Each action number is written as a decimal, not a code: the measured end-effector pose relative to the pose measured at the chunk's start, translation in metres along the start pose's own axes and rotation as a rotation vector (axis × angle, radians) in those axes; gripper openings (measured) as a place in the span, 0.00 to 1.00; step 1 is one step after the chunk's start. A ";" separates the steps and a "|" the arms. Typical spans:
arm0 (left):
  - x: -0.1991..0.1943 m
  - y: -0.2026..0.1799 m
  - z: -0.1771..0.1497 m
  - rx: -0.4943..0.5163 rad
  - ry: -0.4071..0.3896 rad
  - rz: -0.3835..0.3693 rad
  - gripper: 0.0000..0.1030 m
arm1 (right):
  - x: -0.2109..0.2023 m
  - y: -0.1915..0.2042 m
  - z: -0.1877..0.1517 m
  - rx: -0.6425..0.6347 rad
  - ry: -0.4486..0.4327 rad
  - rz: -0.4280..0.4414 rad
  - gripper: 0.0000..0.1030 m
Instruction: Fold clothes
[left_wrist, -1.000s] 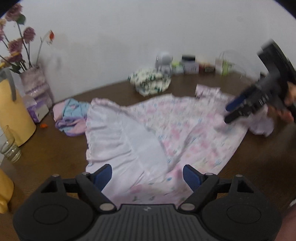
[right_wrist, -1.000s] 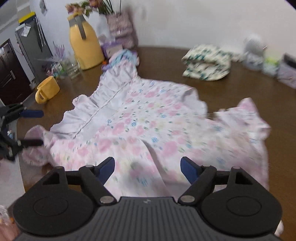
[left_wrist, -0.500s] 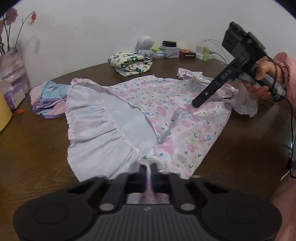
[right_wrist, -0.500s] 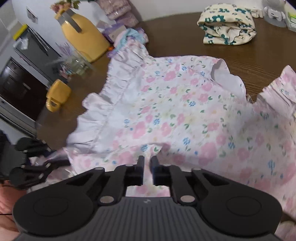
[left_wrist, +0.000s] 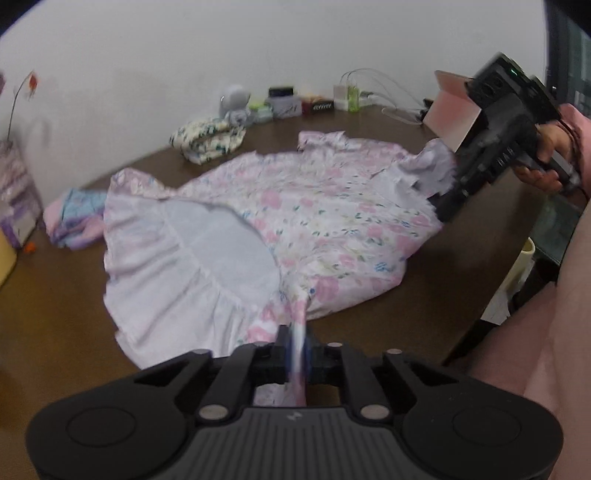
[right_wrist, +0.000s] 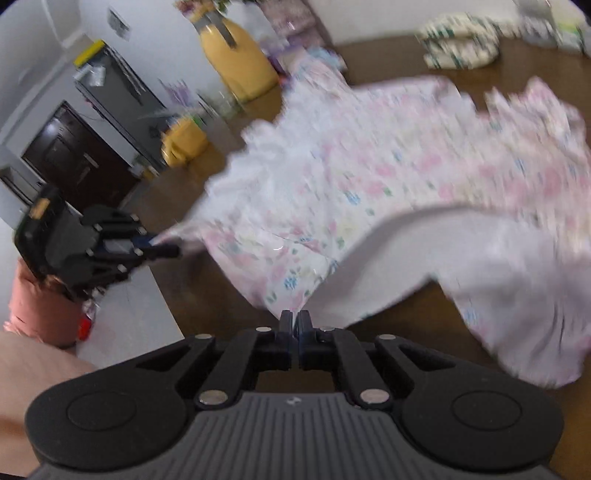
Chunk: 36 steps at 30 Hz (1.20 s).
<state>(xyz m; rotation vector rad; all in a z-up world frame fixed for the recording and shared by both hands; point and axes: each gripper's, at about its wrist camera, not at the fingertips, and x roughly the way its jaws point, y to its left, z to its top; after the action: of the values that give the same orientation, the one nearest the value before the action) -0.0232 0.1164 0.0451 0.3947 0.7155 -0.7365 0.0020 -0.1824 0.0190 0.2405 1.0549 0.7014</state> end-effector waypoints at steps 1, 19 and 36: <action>-0.001 0.001 -0.002 -0.018 -0.002 0.010 0.28 | -0.001 -0.004 -0.004 0.021 -0.005 -0.005 0.07; 0.027 0.000 0.013 -0.096 -0.008 -0.005 0.35 | 0.026 0.013 -0.008 -0.053 -0.094 -0.107 0.35; 0.012 0.004 -0.003 0.149 0.098 0.021 0.48 | 0.013 0.033 0.002 -0.173 0.030 -0.222 0.25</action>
<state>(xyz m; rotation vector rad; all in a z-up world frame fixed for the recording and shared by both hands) -0.0153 0.1157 0.0348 0.5764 0.7494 -0.7571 -0.0054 -0.1488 0.0270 -0.0363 1.0248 0.5927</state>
